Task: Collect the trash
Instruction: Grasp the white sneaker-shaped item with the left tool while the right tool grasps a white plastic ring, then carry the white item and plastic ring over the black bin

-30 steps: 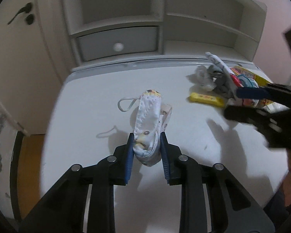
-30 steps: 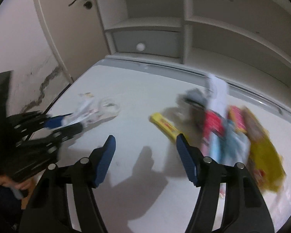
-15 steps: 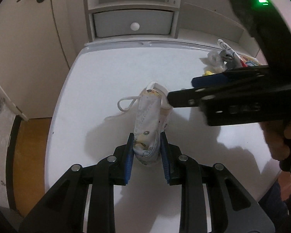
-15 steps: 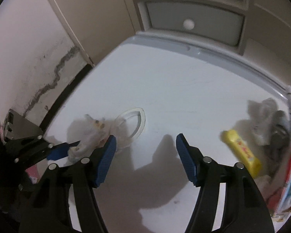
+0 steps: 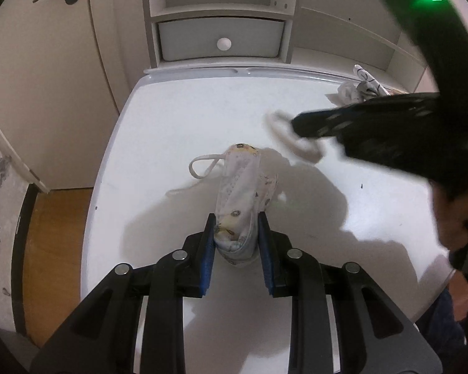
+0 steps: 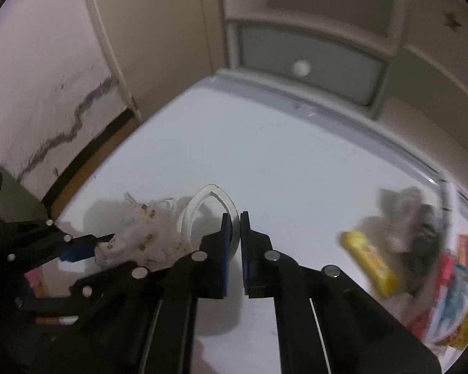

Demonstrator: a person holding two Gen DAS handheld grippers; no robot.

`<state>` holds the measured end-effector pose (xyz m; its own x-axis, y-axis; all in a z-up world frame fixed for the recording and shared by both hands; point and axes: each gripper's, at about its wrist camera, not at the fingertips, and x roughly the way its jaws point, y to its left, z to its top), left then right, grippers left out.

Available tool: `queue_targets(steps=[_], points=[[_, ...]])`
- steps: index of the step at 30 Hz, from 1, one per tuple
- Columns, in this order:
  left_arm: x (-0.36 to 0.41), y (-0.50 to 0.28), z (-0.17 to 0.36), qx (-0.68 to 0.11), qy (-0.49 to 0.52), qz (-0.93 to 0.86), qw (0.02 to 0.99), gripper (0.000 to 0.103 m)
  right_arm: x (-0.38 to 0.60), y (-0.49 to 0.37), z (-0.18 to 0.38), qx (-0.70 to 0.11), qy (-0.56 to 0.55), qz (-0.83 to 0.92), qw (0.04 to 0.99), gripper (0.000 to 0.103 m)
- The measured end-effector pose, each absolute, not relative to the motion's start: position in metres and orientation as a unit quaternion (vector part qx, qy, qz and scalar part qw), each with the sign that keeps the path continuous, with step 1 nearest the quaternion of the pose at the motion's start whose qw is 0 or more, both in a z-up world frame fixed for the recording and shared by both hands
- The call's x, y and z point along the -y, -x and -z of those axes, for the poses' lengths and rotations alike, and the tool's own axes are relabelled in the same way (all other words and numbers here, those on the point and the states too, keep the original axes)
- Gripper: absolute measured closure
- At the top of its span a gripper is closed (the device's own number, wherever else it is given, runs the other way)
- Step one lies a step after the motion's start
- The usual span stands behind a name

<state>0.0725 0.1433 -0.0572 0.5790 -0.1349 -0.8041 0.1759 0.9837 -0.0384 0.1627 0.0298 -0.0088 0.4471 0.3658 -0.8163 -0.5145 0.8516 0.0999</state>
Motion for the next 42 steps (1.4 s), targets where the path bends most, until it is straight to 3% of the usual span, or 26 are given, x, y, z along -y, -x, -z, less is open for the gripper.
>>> queue_targets(steps=[9, 16, 24, 31, 42], points=[[-0.066, -0.066, 0.009, -0.399, -0.065, 0.140, 0.904, 0.078, 0.135, -0.110, -0.043, -0.407, -0.003, -0.162, 0.899, 0.096], [0.095, -0.045, -0.021, -0.347, -0.106, 0.280, 0.889, 0.078, 0.330, -0.004, -0.046, -0.383, -0.080, 0.020, 0.920, 0.096], [0.305, 0.033, -0.013, -0.336, -0.150, 0.456, 0.810, 0.078, 0.504, 0.138, 0.004, -0.392, -0.167, 0.212, 0.879, 0.096], [0.450, 0.115, 0.061, -0.341, -0.217, 0.547, 0.733, 0.078, 0.600, 0.222, 0.090, -0.415, -0.252, 0.308, 0.818, 0.096], [0.540, 0.133, 0.184, -0.433, -0.259, 0.542, 0.672, 0.078, 0.648, 0.250, 0.242, -0.483, -0.331, 0.320, 0.745, 0.096]])
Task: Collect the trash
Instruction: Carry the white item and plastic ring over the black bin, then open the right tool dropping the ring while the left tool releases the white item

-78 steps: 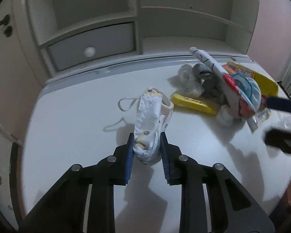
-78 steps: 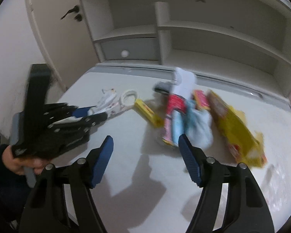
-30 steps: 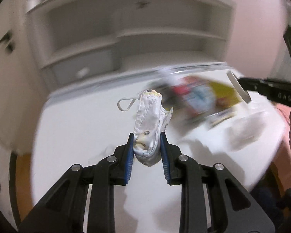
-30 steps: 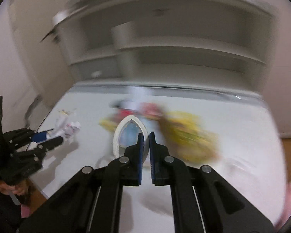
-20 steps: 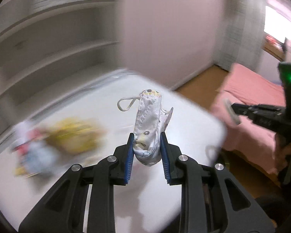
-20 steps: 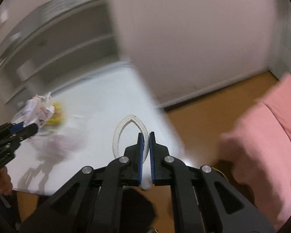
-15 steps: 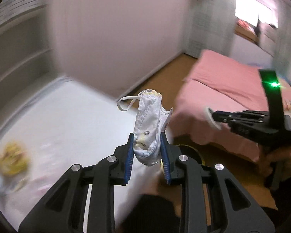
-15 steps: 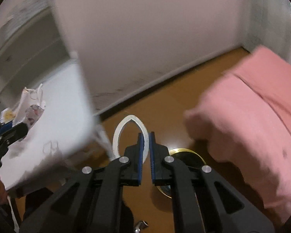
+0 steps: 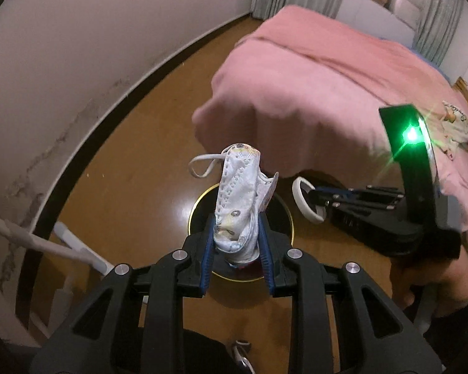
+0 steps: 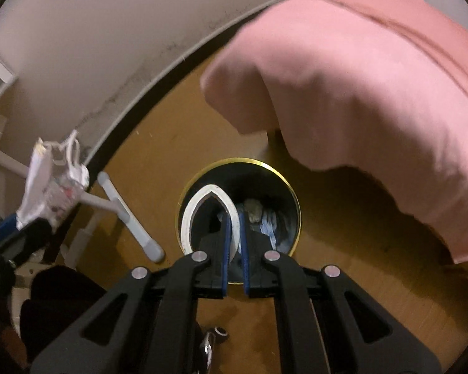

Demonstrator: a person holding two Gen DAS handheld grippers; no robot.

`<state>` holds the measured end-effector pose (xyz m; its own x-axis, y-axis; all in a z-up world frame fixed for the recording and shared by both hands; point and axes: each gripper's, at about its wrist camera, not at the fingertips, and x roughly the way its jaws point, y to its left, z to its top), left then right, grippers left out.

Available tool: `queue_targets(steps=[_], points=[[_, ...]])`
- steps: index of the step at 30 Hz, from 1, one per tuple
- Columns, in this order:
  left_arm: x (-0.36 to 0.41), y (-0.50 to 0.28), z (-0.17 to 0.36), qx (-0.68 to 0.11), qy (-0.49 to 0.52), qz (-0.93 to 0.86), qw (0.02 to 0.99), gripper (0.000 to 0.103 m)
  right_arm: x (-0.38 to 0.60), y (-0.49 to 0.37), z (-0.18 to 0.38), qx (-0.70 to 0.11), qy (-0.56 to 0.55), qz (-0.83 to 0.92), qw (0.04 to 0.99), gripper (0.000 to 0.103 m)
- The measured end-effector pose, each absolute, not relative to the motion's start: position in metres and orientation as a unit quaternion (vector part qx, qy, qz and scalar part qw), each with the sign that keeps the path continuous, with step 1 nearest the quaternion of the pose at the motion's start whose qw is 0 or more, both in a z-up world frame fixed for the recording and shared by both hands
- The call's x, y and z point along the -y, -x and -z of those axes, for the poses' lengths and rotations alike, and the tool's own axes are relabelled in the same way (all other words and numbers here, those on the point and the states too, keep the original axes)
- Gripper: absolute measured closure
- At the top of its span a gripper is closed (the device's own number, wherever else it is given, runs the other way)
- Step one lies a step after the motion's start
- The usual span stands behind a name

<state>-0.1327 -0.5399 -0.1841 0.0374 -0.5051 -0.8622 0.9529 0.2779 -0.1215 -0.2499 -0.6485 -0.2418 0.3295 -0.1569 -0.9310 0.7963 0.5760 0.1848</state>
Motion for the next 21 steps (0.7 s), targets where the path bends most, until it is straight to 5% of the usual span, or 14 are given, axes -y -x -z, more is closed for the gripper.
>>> queue_targets(steps=[16, 17, 20, 21], points=[[0.559, 0.132, 0.227, -0.467, -0.272, 0.528, 0.655, 0.078, 0.668, 0.252, 0.290, -0.495, -0.382, 0.304, 0.719, 0.094], [0.560, 0.133, 0.228, -0.467, -0.273, 0.527, 0.655, 0.078, 0.669, 0.252, 0.290, -0.494, -0.384, 0.304, 0.718, 0.089], [0.560, 0.133, 0.231, -0.468, -0.276, 0.526, 0.654, 0.078, 0.669, 0.256, 0.285, -0.480, -0.386, 0.307, 0.725, 0.043], [0.561, 0.132, 0.232, -0.470, -0.276, 0.525, 0.654, 0.078, 0.669, 0.256, 0.283, -0.475, -0.384, 0.307, 0.730, 0.042]])
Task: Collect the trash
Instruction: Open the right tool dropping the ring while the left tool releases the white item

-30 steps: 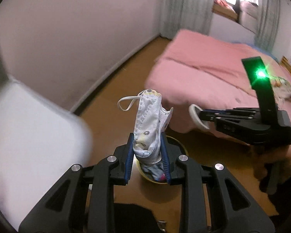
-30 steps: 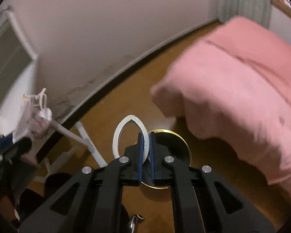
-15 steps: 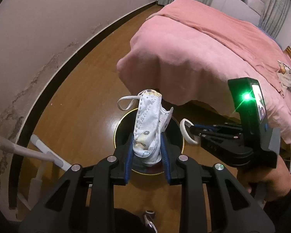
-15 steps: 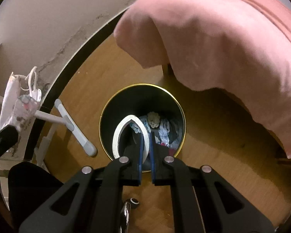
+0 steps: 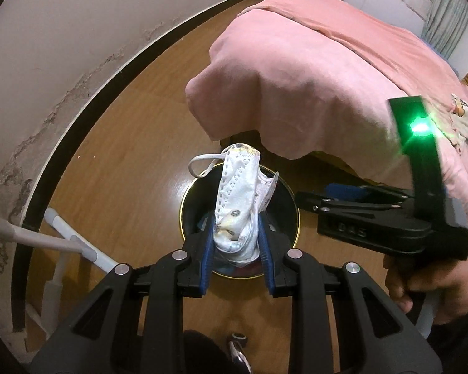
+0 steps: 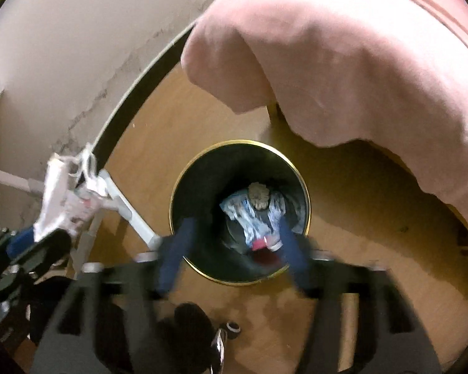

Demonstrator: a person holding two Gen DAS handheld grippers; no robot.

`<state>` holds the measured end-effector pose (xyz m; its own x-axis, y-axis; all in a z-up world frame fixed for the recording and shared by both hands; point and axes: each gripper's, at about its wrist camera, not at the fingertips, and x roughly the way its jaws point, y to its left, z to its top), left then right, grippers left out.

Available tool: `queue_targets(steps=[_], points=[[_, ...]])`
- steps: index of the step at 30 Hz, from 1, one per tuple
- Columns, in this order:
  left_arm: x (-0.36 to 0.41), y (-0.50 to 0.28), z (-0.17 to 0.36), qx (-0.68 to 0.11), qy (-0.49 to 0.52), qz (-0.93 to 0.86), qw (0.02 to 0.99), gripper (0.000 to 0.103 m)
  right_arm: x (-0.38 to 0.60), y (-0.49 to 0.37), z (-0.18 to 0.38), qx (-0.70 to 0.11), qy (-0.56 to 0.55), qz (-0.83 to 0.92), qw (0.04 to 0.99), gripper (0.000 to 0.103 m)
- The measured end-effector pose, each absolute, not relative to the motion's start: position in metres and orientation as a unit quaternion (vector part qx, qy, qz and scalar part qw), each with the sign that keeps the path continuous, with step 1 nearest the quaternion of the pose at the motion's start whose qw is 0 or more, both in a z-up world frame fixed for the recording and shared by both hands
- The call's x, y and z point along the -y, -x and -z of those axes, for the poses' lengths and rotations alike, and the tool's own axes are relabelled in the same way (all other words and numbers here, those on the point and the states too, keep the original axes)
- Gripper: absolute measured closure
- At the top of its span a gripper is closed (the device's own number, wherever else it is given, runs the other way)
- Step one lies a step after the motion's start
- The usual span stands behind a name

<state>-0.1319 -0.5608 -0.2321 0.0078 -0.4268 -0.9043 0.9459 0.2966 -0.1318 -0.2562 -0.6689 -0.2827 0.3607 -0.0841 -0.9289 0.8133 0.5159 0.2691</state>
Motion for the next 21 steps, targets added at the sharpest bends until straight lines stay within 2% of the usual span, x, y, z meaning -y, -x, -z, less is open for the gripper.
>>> queue_targets(steps=[10, 12, 14, 21], points=[[0.572, 0.136, 0.241, -0.474, -0.278, 0.529, 0.647, 0.077, 0.671, 0.264, 0.261, -0.456, -0.390, 0.320, 0.733, 0.042], [0.576, 0.138, 0.242, -0.469, -0.281, 0.534, 0.646, 0.073, 0.674, 0.270, 0.254, -0.448, -0.392, 0.329, 0.733, 0.042], [0.582, 0.139, 0.242, -0.467, -0.281, 0.539, 0.642, 0.049, 0.675, 0.275, 0.247, -0.441, -0.394, 0.334, 0.734, 0.042], [0.589, 0.143, 0.233, -0.466, -0.272, 0.551, 0.637, 0.045, 0.677, 0.289, 0.222, -0.417, -0.397, 0.350, 0.738, 0.042]])
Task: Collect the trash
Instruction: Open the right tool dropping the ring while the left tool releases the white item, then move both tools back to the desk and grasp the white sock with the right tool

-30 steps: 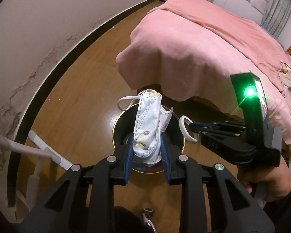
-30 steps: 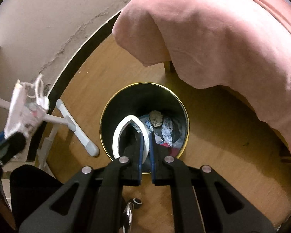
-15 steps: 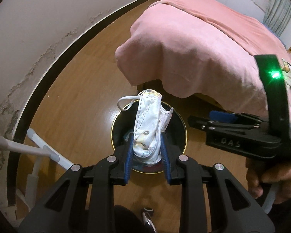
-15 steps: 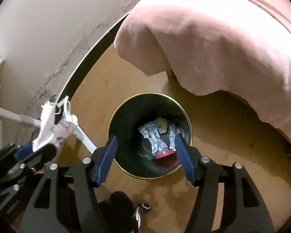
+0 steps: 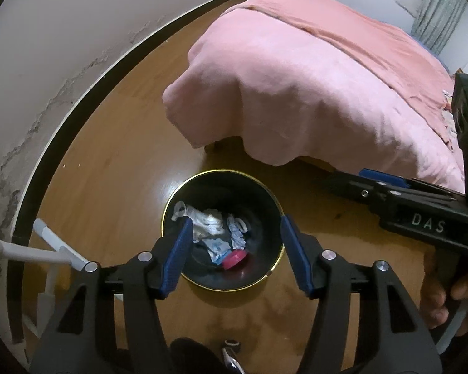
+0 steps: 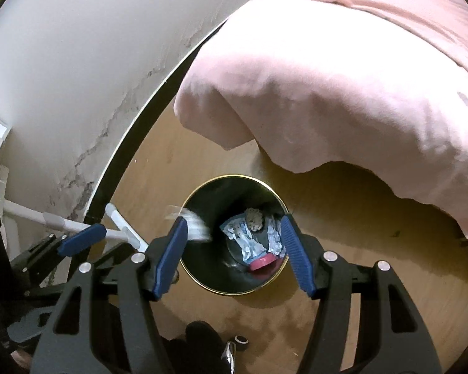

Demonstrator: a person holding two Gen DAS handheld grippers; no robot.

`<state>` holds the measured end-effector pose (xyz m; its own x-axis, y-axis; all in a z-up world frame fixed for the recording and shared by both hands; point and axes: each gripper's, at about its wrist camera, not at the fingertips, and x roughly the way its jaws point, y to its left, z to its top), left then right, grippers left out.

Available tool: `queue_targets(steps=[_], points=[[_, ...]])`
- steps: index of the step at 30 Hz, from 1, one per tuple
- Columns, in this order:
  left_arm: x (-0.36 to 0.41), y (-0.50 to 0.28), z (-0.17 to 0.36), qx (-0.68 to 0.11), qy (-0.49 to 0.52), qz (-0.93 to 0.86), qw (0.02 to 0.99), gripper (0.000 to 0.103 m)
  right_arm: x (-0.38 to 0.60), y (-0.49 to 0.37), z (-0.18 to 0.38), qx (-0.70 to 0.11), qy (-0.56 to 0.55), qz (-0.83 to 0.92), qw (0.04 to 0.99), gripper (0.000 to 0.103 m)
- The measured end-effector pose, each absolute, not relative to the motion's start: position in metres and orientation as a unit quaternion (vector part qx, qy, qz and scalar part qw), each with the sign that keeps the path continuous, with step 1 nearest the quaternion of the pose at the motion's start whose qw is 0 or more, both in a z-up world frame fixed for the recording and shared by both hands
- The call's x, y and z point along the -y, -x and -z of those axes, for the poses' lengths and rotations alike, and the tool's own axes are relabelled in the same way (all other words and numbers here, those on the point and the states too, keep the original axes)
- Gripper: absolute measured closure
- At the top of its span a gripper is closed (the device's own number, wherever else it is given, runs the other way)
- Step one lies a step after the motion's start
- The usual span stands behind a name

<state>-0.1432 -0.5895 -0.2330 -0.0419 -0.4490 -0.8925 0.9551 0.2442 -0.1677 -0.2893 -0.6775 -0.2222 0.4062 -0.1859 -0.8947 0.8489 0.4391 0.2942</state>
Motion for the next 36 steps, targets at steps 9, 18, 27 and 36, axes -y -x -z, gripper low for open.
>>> queue_targets(steps=[9, 18, 27, 36], points=[[0.568, 0.154, 0.184, -0.431, -0.264, 0.574, 0.644, 0.023, 0.663, 0.283, 0.182, -0.406, -0.372, 0.348, 0.759, 0.042], [0.460, 0.129, 0.073, -0.374, -0.235, 0.539, 0.717, 0.007, 0.606, 0.234, 0.098, -0.393, -0.284, 0.307, 0.819, 0.037], [0.237, 0.027, 0.002, -0.359, -0.121, 0.378, 0.845, 0.007, 0.439, 0.094, 0.010, -0.370, -0.184, 0.093, 0.906, 0.037], [0.018, -0.045, 0.008, -0.387, -0.045, 0.148, 0.909, 0.007, 0.233, -0.026, -0.035, -0.374, -0.076, -0.125, 0.916, 0.041]])
